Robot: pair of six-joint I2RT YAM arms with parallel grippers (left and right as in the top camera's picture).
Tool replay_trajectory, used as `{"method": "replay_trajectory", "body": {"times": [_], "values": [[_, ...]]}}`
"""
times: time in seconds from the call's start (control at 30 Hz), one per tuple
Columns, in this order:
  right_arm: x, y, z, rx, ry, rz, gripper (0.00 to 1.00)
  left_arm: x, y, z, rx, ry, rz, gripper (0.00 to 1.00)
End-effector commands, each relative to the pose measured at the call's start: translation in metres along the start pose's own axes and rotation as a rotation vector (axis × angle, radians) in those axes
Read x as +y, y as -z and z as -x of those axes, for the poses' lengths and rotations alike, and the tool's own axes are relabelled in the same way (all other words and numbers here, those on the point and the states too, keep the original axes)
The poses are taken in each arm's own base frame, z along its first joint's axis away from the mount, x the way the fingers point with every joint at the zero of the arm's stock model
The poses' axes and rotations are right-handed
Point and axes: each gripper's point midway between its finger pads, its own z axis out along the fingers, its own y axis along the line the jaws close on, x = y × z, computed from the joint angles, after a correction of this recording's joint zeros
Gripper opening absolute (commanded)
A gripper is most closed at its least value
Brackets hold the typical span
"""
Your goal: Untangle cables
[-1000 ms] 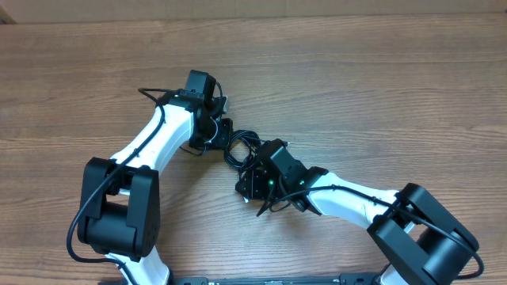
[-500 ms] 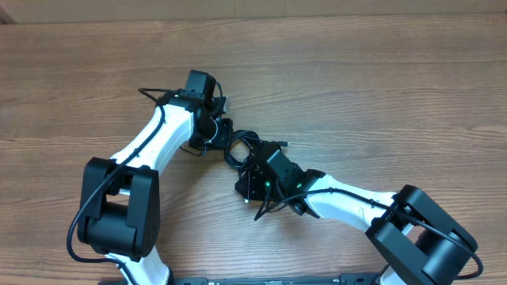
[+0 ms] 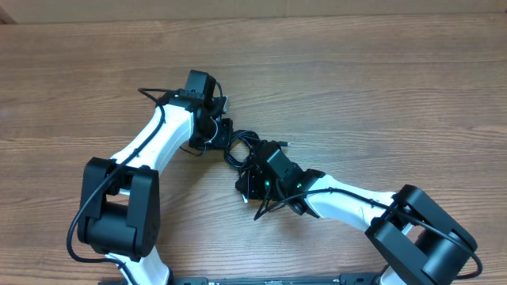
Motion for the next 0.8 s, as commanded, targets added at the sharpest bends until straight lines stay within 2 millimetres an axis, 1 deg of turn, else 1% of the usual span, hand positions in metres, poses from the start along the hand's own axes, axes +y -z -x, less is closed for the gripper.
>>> {"method": "replay_trajectory", "body": {"times": [0.0,0.07,0.13,0.2,0.23,0.27,0.3,0.33,0.43,0.57,0.6,0.63,0.67,0.7,0.77], "values": [[-0.005,-0.007,-0.003,0.006,-0.002,-0.015,0.18,-0.002,-0.003,-0.001,0.007,-0.025,-0.008,0.12],[-0.005,-0.009,-0.003,0.006,0.0,-0.01,0.17,-0.002,-0.003,-0.001,0.007,-0.025,-0.008,0.12],[-0.004,-0.009,-0.003,0.009,0.0,-0.008,0.08,-0.002,-0.003,-0.001,0.007,-0.025,-0.008,0.13],[-0.004,-0.009,-0.003,0.009,0.0,-0.008,0.07,-0.002,-0.003,-0.002,0.009,-0.024,-0.008,0.16],[-0.004,-0.009,-0.003,0.009,-0.001,-0.008,0.08,-0.002,-0.003,-0.003,0.012,-0.023,-0.007,0.2],[-0.004,-0.009,-0.003,0.009,0.0,-0.008,0.08,-0.002,-0.002,-0.004,0.016,-0.022,-0.007,0.22],[-0.005,-0.008,-0.003,0.008,-0.006,-0.009,0.07,-0.001,-0.003,-0.005,0.021,-0.021,-0.006,0.21],[-0.005,-0.008,-0.003,0.007,-0.008,-0.009,0.04,-0.002,-0.003,-0.005,0.022,-0.021,-0.007,0.21],[-0.005,-0.008,0.0,-0.009,-0.021,-0.012,0.04,-0.002,-0.002,-0.005,0.021,-0.021,-0.007,0.2],[-0.006,-0.008,0.011,-0.07,-0.013,-0.029,0.04,-0.001,-0.003,-0.005,0.021,-0.022,-0.005,0.21],[-0.005,-0.008,0.011,-0.069,-0.012,-0.028,0.04,-0.001,-0.002,-0.005,0.021,-0.021,-0.004,0.21],[-0.003,-0.009,0.008,-0.052,-0.011,-0.015,0.08,-0.001,-0.003,-0.005,0.02,-0.021,-0.005,0.21],[-0.001,-0.009,0.006,-0.039,-0.01,-0.002,0.16,-0.001,-0.003,-0.005,0.02,-0.021,-0.005,0.2],[0.0,-0.009,0.005,-0.034,-0.01,0.002,0.23,-0.001,-0.003,-0.004,0.017,-0.022,-0.005,0.18],[-0.001,-0.009,0.004,-0.033,-0.01,-0.002,0.27,-0.002,-0.003,-0.003,0.015,-0.023,-0.006,0.16]]}}
